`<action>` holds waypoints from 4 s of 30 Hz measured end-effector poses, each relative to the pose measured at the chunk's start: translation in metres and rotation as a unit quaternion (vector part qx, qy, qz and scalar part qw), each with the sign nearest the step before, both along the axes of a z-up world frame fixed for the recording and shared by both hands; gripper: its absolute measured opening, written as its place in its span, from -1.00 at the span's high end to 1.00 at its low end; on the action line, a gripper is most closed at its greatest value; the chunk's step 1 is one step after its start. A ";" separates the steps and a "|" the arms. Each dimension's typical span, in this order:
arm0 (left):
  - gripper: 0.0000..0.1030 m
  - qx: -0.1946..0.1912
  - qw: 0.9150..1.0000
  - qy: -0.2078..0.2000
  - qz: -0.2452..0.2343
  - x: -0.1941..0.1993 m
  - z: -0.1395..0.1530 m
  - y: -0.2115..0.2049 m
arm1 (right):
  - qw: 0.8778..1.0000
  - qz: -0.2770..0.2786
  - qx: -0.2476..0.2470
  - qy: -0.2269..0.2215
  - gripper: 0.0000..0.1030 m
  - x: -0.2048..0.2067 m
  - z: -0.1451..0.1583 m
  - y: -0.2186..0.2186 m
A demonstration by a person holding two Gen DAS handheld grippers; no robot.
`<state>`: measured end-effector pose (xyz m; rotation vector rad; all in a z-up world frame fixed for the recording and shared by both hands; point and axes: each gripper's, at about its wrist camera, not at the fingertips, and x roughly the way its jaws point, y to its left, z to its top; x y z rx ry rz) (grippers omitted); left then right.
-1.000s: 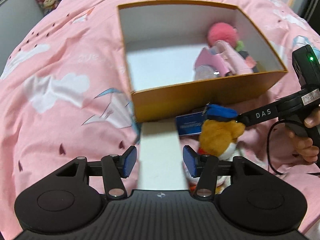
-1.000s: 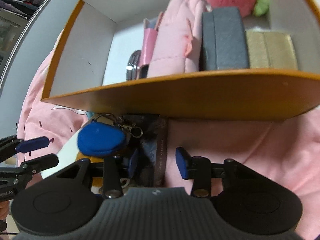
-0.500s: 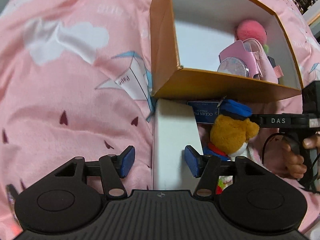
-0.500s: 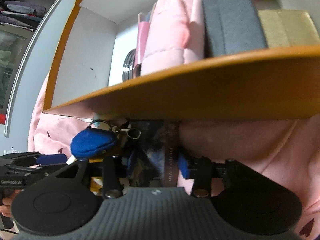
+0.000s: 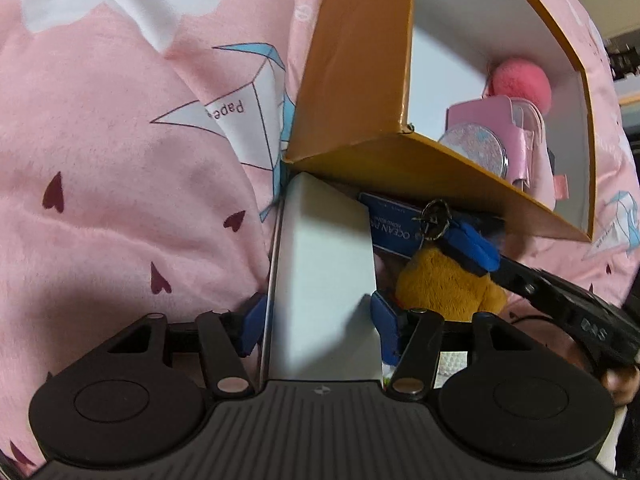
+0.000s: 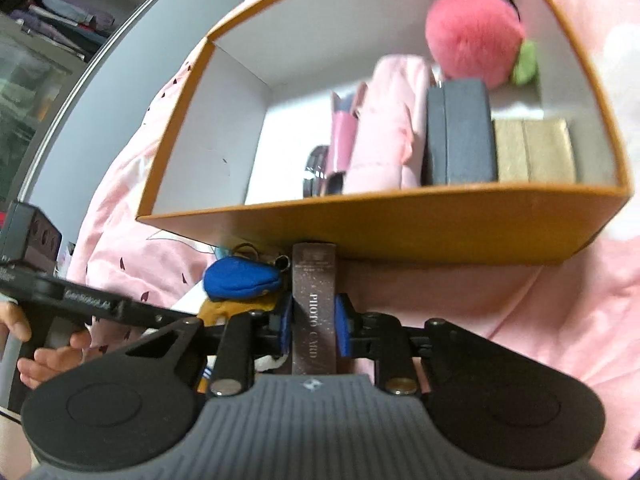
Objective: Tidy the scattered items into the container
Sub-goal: 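Grasp the brown slim box with the right tool while the left tool grasps the white box, then lift the brown photo card box and white box up over the box rim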
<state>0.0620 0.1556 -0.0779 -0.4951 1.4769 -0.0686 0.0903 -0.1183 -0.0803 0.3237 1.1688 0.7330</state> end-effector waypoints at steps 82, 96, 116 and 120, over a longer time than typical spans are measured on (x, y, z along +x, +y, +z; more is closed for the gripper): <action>0.35 0.000 0.980 -0.129 0.150 -0.041 0.032 -0.053 | 0.990 -0.012 -0.107 -0.096 0.51 -0.020 0.060 -0.039; 0.36 0.043 0.966 -0.235 0.097 -0.063 0.101 -0.070 | 0.989 0.004 -0.074 -0.128 0.51 -0.036 0.090 -0.039; 0.36 0.108 0.939 -0.321 0.062 0.007 0.136 -0.090 | 0.989 -0.011 -0.042 -0.144 0.51 -0.019 0.117 -0.045; 0.36 0.134 0.938 -0.316 0.053 0.029 0.126 -0.096 | 0.985 -0.024 -0.037 -0.164 0.51 -0.004 0.130 -0.044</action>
